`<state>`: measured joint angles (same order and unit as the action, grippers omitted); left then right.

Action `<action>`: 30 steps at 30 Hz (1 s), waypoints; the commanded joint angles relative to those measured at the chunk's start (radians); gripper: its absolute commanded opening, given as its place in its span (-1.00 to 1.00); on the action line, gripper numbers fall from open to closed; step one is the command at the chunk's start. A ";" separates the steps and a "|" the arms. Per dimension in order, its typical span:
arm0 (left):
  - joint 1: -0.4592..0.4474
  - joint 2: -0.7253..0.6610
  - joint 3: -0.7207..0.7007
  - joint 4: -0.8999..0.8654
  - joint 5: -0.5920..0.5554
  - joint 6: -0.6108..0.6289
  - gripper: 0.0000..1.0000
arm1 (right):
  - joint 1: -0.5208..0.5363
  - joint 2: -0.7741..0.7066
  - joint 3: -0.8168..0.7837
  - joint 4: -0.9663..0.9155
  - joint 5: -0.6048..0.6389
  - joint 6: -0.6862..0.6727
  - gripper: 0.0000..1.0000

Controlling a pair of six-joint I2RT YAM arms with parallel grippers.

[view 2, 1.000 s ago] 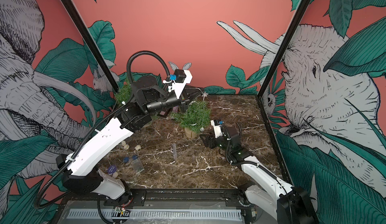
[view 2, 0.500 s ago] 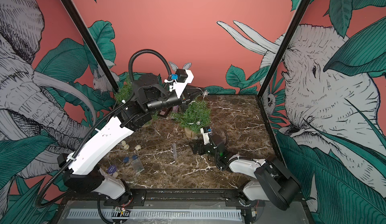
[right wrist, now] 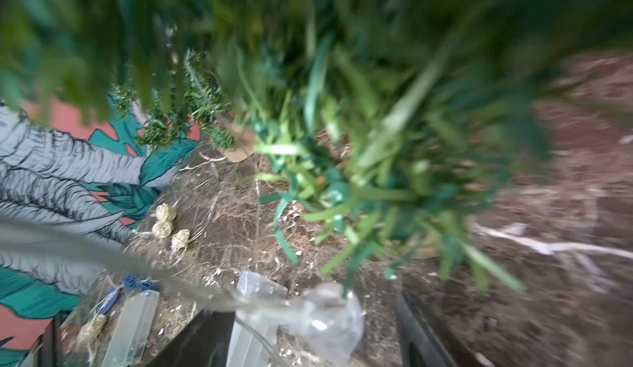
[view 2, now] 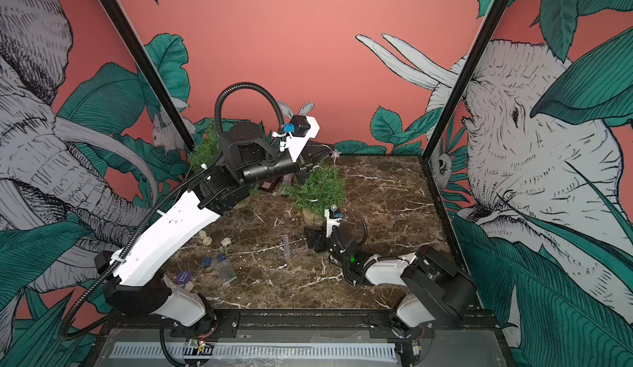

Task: Wrap string light around the christmas tree
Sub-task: Wrap the light string around the Christmas tree.

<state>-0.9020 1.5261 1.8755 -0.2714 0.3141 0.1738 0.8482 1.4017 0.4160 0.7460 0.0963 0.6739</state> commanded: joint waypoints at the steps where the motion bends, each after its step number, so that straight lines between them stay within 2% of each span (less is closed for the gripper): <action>1: 0.006 -0.023 -0.024 0.011 -0.004 0.018 -1.00 | -0.001 -0.092 0.050 -0.296 0.046 -0.031 0.57; 7: 0.020 -0.021 -0.029 -0.017 0.010 0.024 -1.00 | -0.033 -0.255 0.038 -0.562 0.039 -0.060 0.70; 11: 0.026 -0.018 -0.029 -0.029 0.017 0.026 -1.00 | -0.068 -0.360 0.060 -0.718 0.036 -0.131 0.80; 18: 0.033 -0.018 -0.030 -0.029 0.011 0.030 -1.00 | -0.121 -0.375 0.105 -0.881 0.027 -0.190 0.81; 20: 0.036 -0.021 -0.022 -0.028 0.010 0.028 -1.00 | -0.126 -0.382 0.096 -0.862 0.009 -0.184 0.76; 24: 0.037 -0.017 0.000 -0.032 0.026 0.014 -1.00 | -0.105 -0.419 0.022 -0.594 -0.169 -0.173 0.65; 26: 0.037 -0.012 0.008 -0.038 0.032 0.012 -1.00 | -0.074 -0.404 0.025 -0.545 -0.147 -0.173 0.68; 30: 0.037 0.000 0.029 -0.044 0.030 0.013 -1.00 | -0.015 -0.253 0.006 -0.271 -0.069 -0.063 0.69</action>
<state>-0.8688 1.5269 1.8652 -0.3016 0.3260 0.1806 0.8009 1.0622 0.4320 0.2134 -0.0006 0.5335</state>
